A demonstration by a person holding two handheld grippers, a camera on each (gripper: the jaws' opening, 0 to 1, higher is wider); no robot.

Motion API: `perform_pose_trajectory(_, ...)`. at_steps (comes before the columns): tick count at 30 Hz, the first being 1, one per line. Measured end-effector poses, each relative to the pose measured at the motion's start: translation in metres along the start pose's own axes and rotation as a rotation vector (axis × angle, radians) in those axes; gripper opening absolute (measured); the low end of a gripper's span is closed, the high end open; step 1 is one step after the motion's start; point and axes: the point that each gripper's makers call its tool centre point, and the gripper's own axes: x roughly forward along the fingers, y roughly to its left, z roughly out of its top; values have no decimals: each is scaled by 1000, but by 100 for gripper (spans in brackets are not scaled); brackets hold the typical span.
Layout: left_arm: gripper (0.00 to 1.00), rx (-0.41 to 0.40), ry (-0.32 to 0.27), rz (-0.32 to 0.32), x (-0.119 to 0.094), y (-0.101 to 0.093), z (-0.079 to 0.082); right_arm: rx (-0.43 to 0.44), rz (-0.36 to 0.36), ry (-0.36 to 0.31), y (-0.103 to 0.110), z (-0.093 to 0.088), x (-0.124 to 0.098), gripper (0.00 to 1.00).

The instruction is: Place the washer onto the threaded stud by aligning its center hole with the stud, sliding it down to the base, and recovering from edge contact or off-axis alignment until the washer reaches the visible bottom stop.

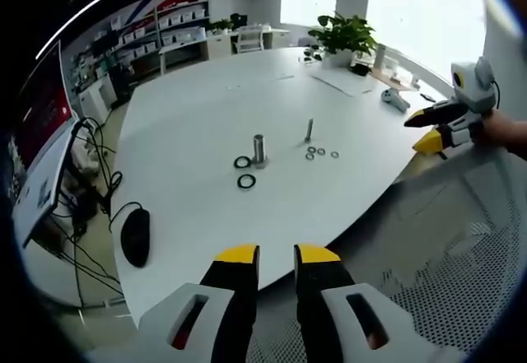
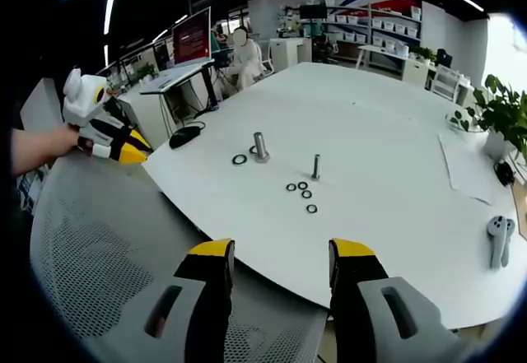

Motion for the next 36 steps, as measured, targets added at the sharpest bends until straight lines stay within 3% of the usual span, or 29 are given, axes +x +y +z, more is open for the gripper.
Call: perform_pose_trajectory(36, 14, -6, 14, 8, 2, 2, -3, 1, 17, -7, 1, 2, 0, 48)
